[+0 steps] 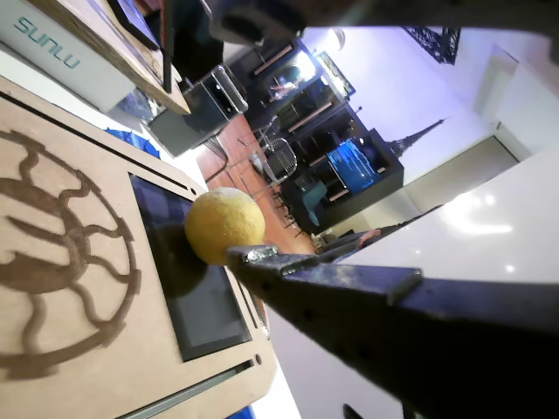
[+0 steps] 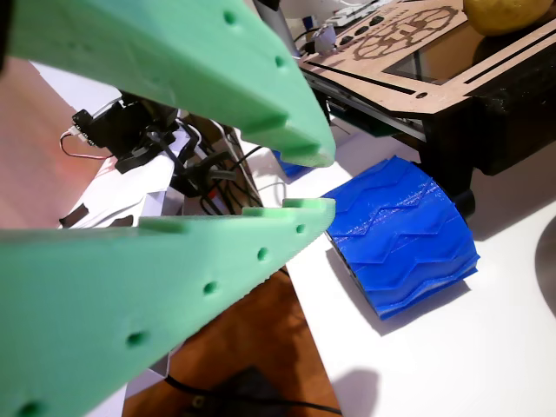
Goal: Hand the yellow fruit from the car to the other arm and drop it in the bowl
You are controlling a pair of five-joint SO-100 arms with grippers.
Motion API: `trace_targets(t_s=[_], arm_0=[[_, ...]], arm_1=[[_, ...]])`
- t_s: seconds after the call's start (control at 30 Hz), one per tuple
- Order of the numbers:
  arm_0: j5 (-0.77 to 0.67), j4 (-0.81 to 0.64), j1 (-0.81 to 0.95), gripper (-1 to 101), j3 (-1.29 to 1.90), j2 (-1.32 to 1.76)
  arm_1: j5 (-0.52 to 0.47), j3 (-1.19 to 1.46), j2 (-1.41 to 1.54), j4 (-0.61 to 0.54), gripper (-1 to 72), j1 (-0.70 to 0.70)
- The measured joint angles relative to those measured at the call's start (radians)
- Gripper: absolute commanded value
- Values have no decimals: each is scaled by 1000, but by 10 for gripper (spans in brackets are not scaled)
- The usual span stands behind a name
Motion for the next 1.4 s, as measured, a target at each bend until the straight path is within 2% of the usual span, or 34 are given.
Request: trace_targets(t_s=[0.6,1.17,1.4], arm_0=[[-3,150,143,313,-687,-514],[-63,144,146,317,-730,-653],[-63,64,146,333,-730,-713]], arm_1=[[0,0,0,0,0,-11],[6,0,0,0,0,-15],[6,0,0,6,0,-15]])
